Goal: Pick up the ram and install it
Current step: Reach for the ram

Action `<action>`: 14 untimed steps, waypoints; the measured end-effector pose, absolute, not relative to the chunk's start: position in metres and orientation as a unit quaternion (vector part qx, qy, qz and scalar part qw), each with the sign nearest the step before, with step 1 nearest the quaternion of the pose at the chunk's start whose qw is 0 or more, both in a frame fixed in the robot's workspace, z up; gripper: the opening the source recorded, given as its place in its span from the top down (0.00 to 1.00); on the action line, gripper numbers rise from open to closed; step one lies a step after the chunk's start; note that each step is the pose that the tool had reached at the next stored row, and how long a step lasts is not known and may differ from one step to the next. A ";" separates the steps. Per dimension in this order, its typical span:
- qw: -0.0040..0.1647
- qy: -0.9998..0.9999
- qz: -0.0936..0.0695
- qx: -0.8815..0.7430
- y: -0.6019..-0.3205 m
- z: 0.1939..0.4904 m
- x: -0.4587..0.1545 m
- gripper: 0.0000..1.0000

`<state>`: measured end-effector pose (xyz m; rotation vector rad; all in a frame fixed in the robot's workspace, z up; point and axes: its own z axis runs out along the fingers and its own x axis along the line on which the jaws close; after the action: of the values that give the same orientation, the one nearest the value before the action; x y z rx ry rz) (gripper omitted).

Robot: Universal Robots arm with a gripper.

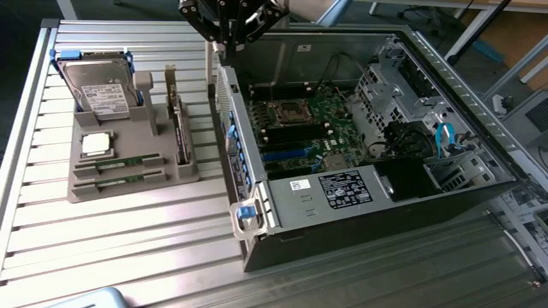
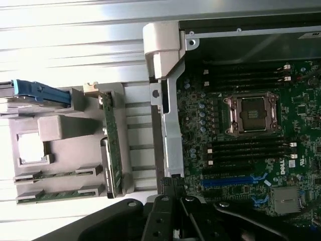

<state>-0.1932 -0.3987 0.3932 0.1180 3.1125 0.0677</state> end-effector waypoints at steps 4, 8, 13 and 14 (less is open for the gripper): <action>0.013 0.999 0.022 0.038 -0.399 0.393 -0.202 0.89; 0.013 0.999 0.022 0.038 -0.399 0.393 -0.210 0.89; 0.013 0.999 0.022 0.038 -0.399 0.393 -0.220 0.89; 0.013 0.999 0.022 0.038 -0.399 0.393 -0.222 0.89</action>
<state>-0.2219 -0.3985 0.3931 0.1181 3.1124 0.0677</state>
